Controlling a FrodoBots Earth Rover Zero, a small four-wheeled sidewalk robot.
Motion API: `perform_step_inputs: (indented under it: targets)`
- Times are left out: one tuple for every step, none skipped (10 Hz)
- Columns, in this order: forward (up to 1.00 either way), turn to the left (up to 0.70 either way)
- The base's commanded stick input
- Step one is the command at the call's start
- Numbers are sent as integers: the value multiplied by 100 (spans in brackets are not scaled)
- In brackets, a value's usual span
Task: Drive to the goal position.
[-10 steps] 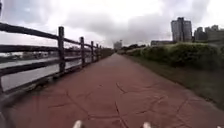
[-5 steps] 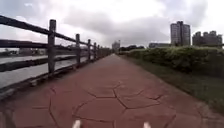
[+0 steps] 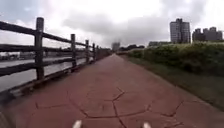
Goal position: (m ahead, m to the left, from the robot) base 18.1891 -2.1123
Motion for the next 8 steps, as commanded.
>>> perform_step_inputs:
  targets:
    - [85,-26]
    - [85,-26]
    - [85,-5]
    - [85,8]
    - [85,8]
    - [85,8]
    - [85,8]
    - [85,8]
